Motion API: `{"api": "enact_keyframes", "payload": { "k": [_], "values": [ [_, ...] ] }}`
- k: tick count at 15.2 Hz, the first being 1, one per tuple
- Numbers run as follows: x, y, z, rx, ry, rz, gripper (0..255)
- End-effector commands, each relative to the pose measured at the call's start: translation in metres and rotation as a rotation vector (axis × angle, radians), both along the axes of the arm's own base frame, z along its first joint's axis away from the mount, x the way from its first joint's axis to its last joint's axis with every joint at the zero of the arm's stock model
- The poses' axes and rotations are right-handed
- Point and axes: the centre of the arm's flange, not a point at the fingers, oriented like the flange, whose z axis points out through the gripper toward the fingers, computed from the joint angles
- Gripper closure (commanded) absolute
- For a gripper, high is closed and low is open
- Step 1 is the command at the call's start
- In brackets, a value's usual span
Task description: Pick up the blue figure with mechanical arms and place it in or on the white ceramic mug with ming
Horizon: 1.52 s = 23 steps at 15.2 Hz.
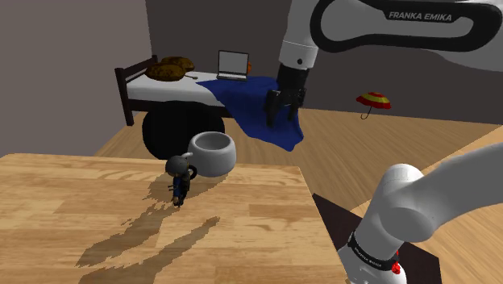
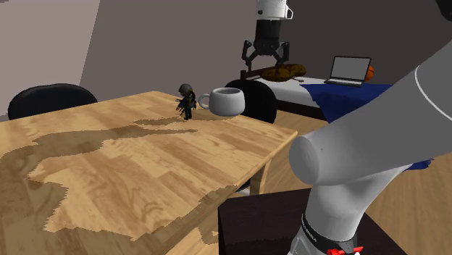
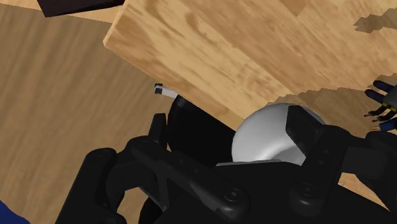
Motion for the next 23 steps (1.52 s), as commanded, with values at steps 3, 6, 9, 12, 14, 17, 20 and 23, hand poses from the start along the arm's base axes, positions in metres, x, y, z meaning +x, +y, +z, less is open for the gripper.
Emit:
{"api": "enact_keyframes", "payload": {
  "k": [3,6,9,12,14,17,20,23],
  "values": [
    [0.025,0.048,-0.008,-0.001,0.006,-0.007,0],
    [0.042,0.084,-0.013,-0.002,0.01,-0.011,0],
    [0.061,0.119,-0.019,-0.004,0.015,-0.015,0],
    [0.079,0.154,-0.025,-0.005,0.019,-0.02,0],
    [0.091,0.178,-0.029,-0.006,0.022,-0.023,0],
    [0.109,0.213,-0.035,-0.007,0.027,-0.027,0],
    [0.128,0.248,-0.041,-0.009,0.031,-0.031,0],
    [0.14,0.27,-0.051,-0.01,0.034,-0.034,0]
  ]
}}
